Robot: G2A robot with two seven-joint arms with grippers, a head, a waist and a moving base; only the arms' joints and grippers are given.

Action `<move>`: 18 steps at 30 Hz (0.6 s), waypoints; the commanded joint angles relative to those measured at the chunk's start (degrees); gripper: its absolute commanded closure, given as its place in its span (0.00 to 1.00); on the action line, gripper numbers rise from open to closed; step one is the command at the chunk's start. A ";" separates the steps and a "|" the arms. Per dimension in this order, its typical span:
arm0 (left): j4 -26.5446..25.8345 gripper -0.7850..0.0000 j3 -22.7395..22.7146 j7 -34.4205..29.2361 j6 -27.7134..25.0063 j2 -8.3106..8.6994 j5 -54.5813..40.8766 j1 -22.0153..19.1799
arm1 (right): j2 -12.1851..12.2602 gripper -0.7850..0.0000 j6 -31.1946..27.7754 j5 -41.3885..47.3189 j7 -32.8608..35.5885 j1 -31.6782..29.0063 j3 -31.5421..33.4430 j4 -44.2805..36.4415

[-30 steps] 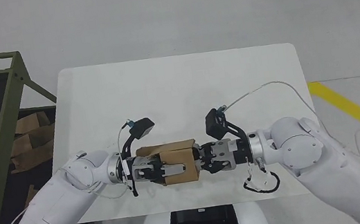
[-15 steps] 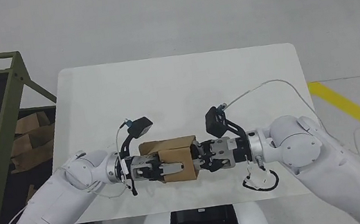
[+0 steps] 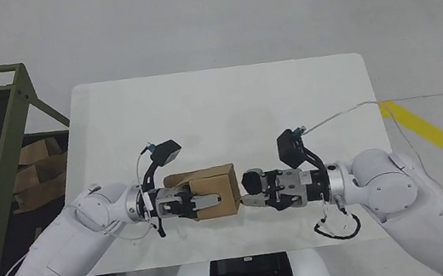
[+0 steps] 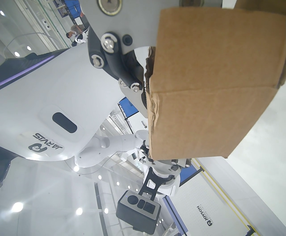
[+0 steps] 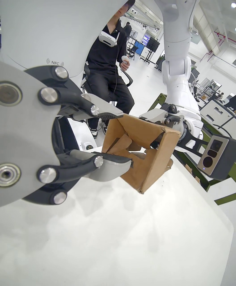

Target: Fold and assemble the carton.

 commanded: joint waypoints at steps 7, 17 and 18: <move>-0.23 1.00 -0.26 -0.57 0.57 0.33 -0.22 -0.65 | 1.32 0.12 -3.91 -0.35 -2.80 -6.95 7.22 -2.61; 0.44 1.00 -0.83 -0.15 0.16 0.44 0.05 -0.64 | 1.90 0.00 -5.19 -1.83 -4.80 -11.09 11.02 -5.65; 0.44 1.00 -0.83 -0.15 0.16 0.44 0.05 -0.64 | 1.90 0.00 -5.19 -1.83 -4.80 -11.09 11.02 -5.65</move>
